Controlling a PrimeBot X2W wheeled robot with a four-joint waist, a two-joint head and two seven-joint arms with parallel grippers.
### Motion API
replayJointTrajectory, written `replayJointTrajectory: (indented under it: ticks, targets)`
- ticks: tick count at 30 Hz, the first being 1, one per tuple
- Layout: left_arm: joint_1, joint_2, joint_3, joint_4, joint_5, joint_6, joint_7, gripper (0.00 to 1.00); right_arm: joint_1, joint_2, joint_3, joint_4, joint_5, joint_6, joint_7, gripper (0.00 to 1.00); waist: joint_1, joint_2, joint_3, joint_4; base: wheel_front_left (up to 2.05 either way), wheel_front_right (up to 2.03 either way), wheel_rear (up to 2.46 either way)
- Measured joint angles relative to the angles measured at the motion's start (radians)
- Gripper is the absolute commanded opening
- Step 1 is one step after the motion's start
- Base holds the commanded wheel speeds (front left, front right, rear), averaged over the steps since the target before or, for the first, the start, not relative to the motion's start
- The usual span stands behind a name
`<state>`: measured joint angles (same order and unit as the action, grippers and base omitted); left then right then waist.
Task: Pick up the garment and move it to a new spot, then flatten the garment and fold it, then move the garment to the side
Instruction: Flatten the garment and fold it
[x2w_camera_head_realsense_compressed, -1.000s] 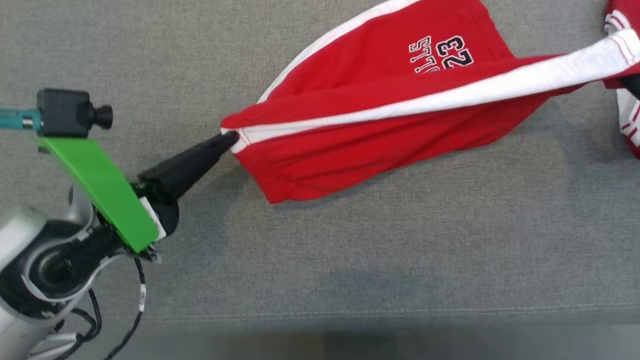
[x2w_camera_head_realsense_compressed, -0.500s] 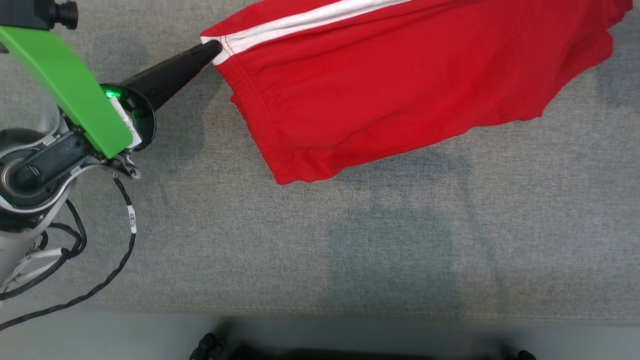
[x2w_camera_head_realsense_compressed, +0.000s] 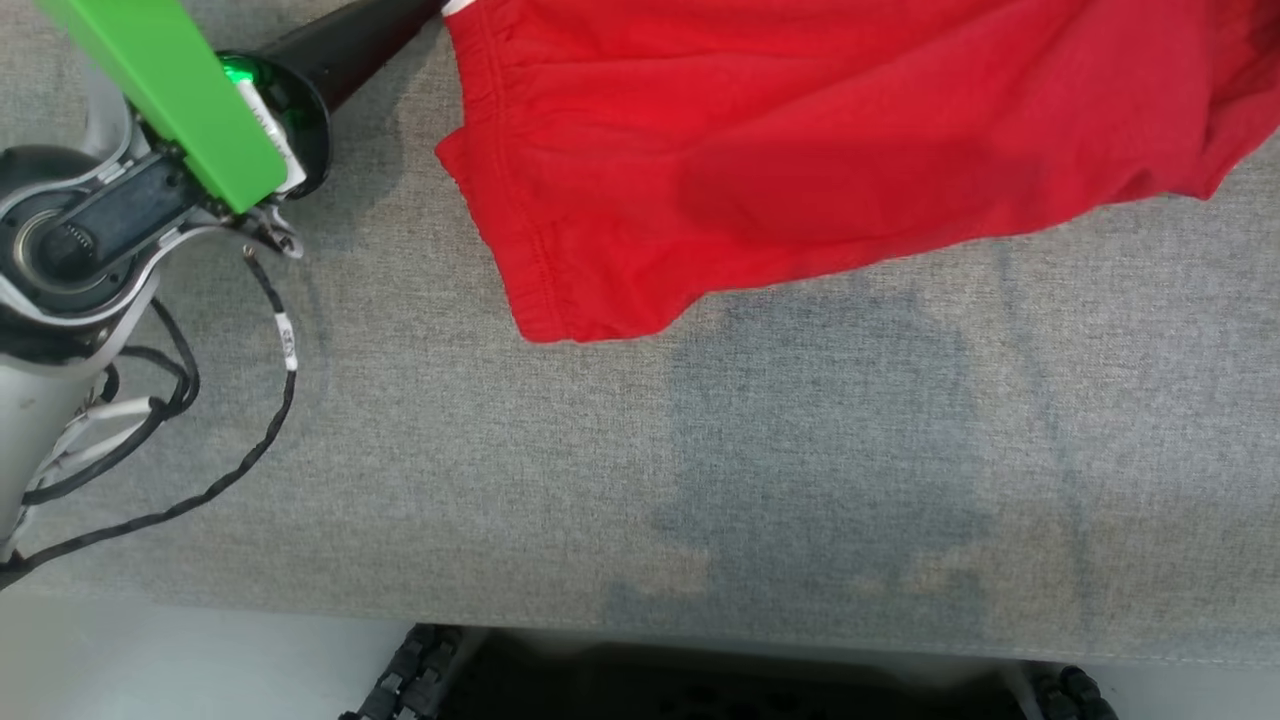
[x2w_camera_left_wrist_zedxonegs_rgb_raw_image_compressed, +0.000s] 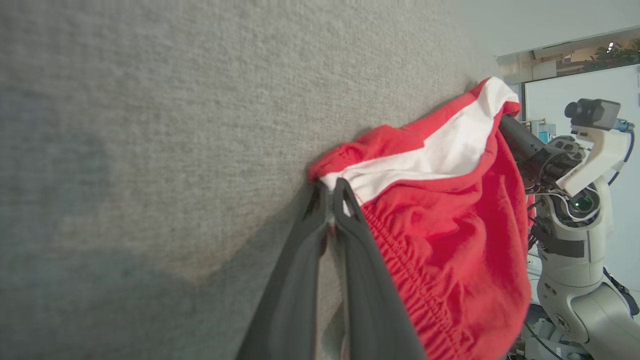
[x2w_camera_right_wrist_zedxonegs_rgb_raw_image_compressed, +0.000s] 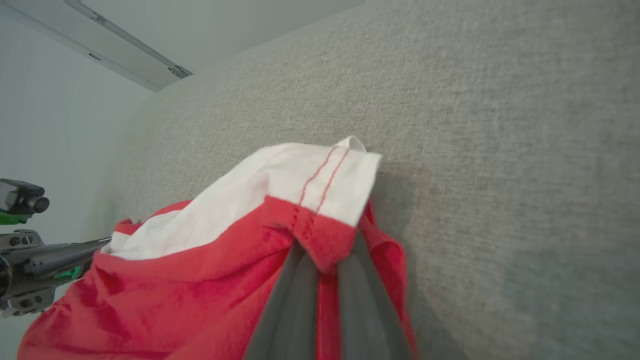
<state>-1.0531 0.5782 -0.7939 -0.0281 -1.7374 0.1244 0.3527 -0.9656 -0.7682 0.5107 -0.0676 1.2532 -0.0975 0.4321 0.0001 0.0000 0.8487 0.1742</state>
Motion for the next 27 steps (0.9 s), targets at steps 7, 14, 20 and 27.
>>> replayJointTrajectory:
  ticks: [7, 14, 20, 27]
  targets:
    - [-0.011, -0.03, -0.013, 0.057, 0.006, 0.0, 0.0, 0.07, -0.037, 0.048, 0.031, 0.088, -0.027, 0.014, 0.0, 0.5, 0.0, 0.0, -0.021, -0.003, 0.0, 0.0, 0.0]
    - [-0.013, -0.051, -0.028, 0.106, 0.009, -0.001, 0.002, 0.37, -0.055, 0.087, 0.064, 0.153, -0.04, 0.041, 0.0, 1.0, 0.0, 0.0, -0.048, -0.01, 0.0, 0.0, 0.0]
    - [-0.004, -0.078, -0.048, 0.166, 0.018, -0.001, -0.016, 1.0, -0.058, 0.109, 0.104, 0.237, -0.043, 0.062, 0.011, 1.0, 0.0, 0.0, -0.093, -0.019, 0.0, 0.0, 0.0]
    - [0.048, -0.087, -0.048, 0.244, 0.071, -0.002, -0.097, 1.0, -0.028, 0.105, 0.112, 0.354, -0.092, 0.061, -0.017, 1.0, 0.0, 0.0, -0.169, -0.03, 0.0, 0.0, 0.0]
